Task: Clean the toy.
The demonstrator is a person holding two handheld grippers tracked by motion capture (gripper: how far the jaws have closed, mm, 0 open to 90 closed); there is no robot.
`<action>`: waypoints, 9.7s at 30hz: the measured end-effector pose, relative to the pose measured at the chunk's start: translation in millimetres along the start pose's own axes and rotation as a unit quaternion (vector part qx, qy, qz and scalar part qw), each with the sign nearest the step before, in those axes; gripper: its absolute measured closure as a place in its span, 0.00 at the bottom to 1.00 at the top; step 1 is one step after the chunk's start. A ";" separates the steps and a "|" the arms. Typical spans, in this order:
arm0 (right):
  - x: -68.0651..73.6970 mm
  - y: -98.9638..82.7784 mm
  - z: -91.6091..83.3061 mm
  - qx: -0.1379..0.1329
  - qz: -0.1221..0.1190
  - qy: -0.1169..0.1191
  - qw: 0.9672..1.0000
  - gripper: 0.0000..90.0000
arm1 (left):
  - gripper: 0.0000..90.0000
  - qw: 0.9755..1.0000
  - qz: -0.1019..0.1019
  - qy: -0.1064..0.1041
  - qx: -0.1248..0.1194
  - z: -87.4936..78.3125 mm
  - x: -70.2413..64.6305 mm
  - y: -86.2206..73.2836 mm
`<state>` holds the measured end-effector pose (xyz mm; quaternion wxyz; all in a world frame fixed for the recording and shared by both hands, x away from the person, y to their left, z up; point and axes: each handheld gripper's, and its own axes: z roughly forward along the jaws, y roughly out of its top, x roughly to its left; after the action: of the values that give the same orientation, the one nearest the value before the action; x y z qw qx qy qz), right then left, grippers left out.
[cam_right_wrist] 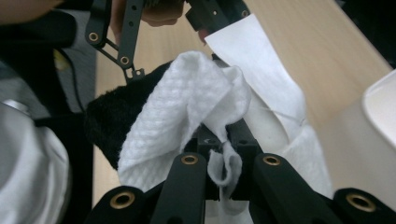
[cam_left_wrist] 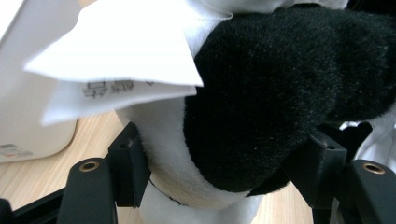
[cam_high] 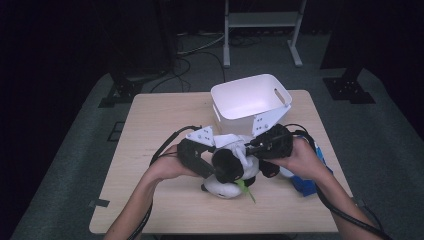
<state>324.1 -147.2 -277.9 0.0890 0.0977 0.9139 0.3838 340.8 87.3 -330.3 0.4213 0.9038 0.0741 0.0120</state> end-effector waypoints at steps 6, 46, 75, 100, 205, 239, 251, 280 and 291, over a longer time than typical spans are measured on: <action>2.6 13.5 -3.3 0.004 -0.017 -0.007 1.000 0.95 | 0.34 1.000 0.010 -0.011 -0.009 18.5 -1.2 11.7; -16.1 -53.8 -12.6 0.050 0.055 -0.020 0.997 0.95 | 0.11 1.000 0.010 -0.027 -0.006 70.1 8.6 -17.8; -13.9 -42.1 -24.1 0.053 0.034 -0.045 0.997 0.94 | 0.45 0.998 0.019 0.004 0.067 55.4 7.7 -13.7; -6.5 -34.3 51.6 0.082 0.018 0.021 0.996 0.94 | 0.22 0.999 -0.007 -0.012 0.041 56.4 7.0 -23.8; -38.9 -99.5 9.1 0.062 0.107 -0.053 0.991 0.95 | 0.26 0.995 -0.007 -0.001 -0.100 28.7 27.8 -26.9; -26.8 -45.8 -35.8 -0.050 0.077 -0.005 0.996 0.95 | 0.27 0.995 0.001 0.003 -0.096 -5.6 14.5 -21.3; -19.4 7.6 -1.1 -0.055 0.032 0.035 0.997 0.95 | 0.26 0.995 0.000 0.006 -0.099 -2.2 11.9 -22.1; -28.7 -19.5 -14.5 -0.068 0.067 0.019 0.995 0.94 | 0.24 0.996 -0.004 0.004 -0.093 1.2 13.2 -18.0; -9.7 18.0 6.7 -0.053 0.009 0.044 0.998 0.94 | 0.23 0.996 -0.004 0.000 -0.094 -0.1 13.6 -21.3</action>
<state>337.0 -132.6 -268.7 0.0502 0.0839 0.8945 0.4362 351.6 102.9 -347.1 0.5047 0.8597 0.0762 0.0171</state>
